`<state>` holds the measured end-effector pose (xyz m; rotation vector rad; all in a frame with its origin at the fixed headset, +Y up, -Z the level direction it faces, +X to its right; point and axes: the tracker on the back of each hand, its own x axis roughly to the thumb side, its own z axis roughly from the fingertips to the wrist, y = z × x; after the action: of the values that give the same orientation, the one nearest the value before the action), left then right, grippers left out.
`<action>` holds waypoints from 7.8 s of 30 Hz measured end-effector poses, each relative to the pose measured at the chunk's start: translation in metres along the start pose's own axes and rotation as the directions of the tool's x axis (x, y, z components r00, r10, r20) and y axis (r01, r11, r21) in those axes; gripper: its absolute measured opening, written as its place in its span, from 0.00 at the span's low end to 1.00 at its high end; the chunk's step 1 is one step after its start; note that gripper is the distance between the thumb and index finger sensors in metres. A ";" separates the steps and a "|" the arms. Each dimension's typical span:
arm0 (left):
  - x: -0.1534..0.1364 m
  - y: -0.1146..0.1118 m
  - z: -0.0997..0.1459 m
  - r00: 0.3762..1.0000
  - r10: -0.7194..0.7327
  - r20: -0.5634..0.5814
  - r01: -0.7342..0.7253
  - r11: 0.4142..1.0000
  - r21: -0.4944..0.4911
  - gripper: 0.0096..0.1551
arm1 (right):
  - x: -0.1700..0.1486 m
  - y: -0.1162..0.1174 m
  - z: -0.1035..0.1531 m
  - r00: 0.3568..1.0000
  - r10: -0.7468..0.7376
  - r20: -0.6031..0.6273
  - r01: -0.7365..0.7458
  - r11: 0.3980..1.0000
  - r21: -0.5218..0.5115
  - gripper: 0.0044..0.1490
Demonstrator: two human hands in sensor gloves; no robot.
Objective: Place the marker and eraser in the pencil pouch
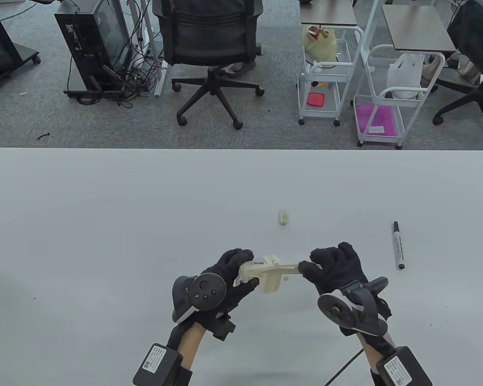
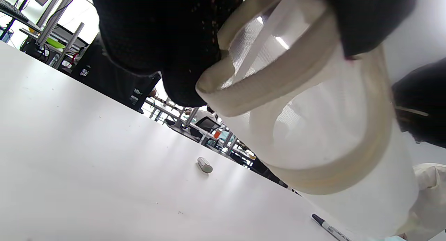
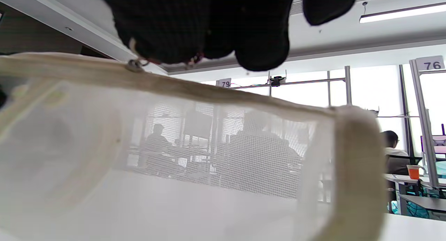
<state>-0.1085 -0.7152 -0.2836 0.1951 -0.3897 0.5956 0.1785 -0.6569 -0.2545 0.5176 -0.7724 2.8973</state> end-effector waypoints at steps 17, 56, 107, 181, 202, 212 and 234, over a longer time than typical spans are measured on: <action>-0.020 0.006 0.000 0.996 0.068 -0.053 -0.068 0.998 0.005 0.39 | -0.077 0.006 0.006 0.942 -0.233 -0.240 0.242 0.970 0.006 0.25; -0.013 0.003 0.010 0.987 0.162 -0.025 -0.162 0.986 -0.024 0.41 | -0.224 0.038 0.025 0.436 -0.056 -0.898 0.310 0.946 0.092 0.32; 0.009 0.003 0.010 0.990 0.138 0.032 -0.139 0.990 0.007 0.39 | -0.011 -0.024 -0.010 0.910 -0.411 -0.058 0.415 0.894 0.169 0.29; 0.004 -0.121 -0.211 0.789 -0.570 -0.230 0.398 0.759 -0.515 0.46 | -0.176 0.027 0.023 0.010 -0.914 -0.406 0.997 0.040 -0.066 0.44; 0.006 -0.127 -0.210 0.827 -0.552 -0.107 0.426 0.741 -0.519 0.26 | -0.175 0.032 0.026 0.031 -0.898 -0.438 0.996 0.066 -0.063 0.43; -0.004 -0.037 -0.170 0.927 -0.375 -0.021 0.339 0.858 -0.385 0.25 | -0.179 0.047 0.030 0.009 -0.875 -0.483 0.996 0.048 -0.069 0.43; 0.165 0.071 -0.101 0.915 -0.297 0.274 0.358 0.910 -0.208 0.26 | -0.160 0.058 0.020 0.040 -0.861 -0.508 0.999 0.038 0.015 0.42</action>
<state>0.0056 -0.5446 -0.3031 0.0818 -0.6459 0.1822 0.3236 -0.7181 -0.3209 0.2715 0.2789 1.5873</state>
